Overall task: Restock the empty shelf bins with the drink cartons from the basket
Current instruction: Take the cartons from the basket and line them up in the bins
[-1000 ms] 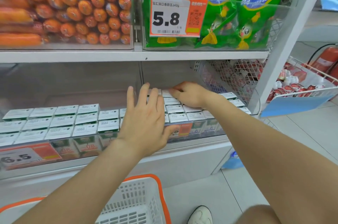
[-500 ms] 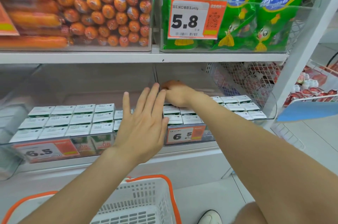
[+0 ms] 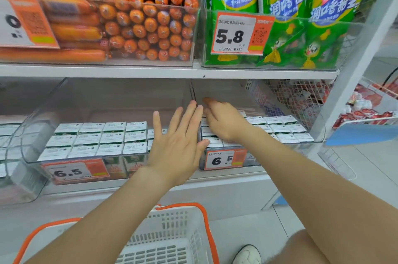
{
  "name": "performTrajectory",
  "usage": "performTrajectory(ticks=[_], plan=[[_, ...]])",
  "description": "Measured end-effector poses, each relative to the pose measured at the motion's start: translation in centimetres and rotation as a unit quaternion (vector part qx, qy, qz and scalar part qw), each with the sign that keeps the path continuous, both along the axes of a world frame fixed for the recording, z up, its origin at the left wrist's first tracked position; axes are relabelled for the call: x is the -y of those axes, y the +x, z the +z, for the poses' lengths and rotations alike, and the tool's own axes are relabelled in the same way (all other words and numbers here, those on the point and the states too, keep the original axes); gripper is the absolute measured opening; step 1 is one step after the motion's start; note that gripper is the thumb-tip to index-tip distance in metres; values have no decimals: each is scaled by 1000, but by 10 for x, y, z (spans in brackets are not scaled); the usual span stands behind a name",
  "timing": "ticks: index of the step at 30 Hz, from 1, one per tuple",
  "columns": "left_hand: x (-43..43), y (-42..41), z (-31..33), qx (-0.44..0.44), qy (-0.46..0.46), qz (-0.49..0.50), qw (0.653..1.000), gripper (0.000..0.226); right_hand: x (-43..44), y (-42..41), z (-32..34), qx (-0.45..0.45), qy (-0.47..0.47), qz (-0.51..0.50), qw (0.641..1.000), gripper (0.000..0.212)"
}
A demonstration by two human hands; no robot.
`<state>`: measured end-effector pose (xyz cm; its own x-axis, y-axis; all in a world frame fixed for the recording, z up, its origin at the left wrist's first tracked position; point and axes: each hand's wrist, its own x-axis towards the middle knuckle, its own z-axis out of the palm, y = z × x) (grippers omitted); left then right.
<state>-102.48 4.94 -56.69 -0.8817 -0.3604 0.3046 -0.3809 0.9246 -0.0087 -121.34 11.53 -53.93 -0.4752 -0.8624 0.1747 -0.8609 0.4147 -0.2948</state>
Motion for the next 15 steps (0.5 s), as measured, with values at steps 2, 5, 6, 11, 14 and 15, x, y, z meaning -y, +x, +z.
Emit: performTrajectory(ticks=[2,5,6,11,14,15], plan=[[4,9,6,-3,18,-19,1000,77,-18,15,11,-28,-34,-14,999,45],[13,38,19,-35,6,-44,998,67,-31,48,34,-52,-78,-45,995,40],[19,50,23,-45,0,-53,998,56,-31,65,42,-66,-67,-55,994,35],[59,129,49,-98,-49,-49,993,23,-10,159,62,-206,-110,-24,972,20],[91,185,59,-119,-64,18,991,19,17,213,58,-113,-115,63,985,18],[104,204,59,-118,-65,53,989,19,27,229,54,-99,-117,100,983,19]])
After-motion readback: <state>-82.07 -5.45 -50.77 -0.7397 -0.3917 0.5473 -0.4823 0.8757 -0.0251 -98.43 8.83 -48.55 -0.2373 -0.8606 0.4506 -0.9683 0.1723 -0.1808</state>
